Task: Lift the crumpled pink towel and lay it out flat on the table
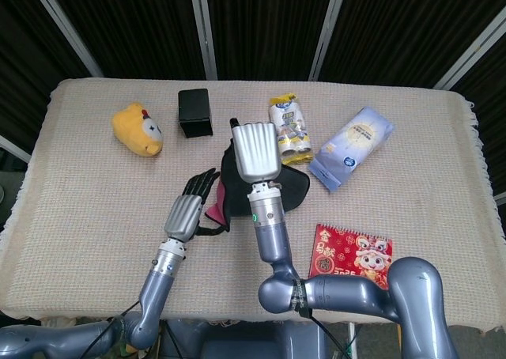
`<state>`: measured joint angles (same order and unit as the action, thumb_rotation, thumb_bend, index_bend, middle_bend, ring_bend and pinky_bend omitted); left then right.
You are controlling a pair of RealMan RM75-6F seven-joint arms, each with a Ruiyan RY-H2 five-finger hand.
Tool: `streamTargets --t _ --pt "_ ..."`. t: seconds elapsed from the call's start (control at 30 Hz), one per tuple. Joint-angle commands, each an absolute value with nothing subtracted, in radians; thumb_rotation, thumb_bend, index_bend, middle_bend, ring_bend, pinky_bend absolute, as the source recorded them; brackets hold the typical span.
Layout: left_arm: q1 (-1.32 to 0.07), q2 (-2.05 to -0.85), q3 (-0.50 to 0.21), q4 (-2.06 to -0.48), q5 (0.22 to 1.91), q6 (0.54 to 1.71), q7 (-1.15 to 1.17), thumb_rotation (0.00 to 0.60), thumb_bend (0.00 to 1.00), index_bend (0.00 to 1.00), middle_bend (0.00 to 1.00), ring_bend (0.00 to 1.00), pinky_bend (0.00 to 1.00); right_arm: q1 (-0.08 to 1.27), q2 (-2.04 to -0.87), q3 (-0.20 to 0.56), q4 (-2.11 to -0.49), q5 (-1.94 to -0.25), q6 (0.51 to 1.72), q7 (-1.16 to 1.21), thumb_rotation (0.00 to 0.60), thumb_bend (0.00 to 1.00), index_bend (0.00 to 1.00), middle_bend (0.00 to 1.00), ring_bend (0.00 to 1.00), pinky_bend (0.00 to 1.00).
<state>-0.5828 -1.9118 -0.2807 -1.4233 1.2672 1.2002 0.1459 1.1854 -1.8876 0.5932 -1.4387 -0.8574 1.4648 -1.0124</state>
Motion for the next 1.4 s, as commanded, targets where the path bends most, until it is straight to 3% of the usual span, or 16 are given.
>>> streamTargets --t 0.03,0.37,1.07,1.4 --pt "-0.583 -1.898 -0.286 -1.448 1.264 1.197 0.131 0.600 0.00 0.00 0.00 0.00 0.00 1.200 -1.901 0.598 -1.425 -0.859 1.468 -1.015 0.600 0.72 0.68 1.00 1.00 1.00" --pt "-0.585 -1.878 -0.292 -1.487 1.240 1.189 0.115 0.600 0.00 0.00 0.00 0.00 0.00 1.212 -1.925 0.597 -1.401 -0.849 1.485 -1.015 0.600 0.72 0.68 1.00 1.00 1.00" --pt "-0.623 -1.988 -0.320 -1.234 1.242 1.239 0.127 0.600 0.03 0.00 0.00 0.00 0.00 1.199 -1.910 0.589 -1.459 -0.847 1.515 -1.034 0.600 0.72 0.68 1.00 1.00 1.00" --pt "-0.588 -1.918 -0.301 -1.419 1.217 1.191 0.038 0.600 0.00 0.00 0.00 0.00 0.00 1.201 -1.910 0.585 -1.470 -0.848 1.527 -1.048 0.600 0.72 0.68 1.00 1.00 1.00"
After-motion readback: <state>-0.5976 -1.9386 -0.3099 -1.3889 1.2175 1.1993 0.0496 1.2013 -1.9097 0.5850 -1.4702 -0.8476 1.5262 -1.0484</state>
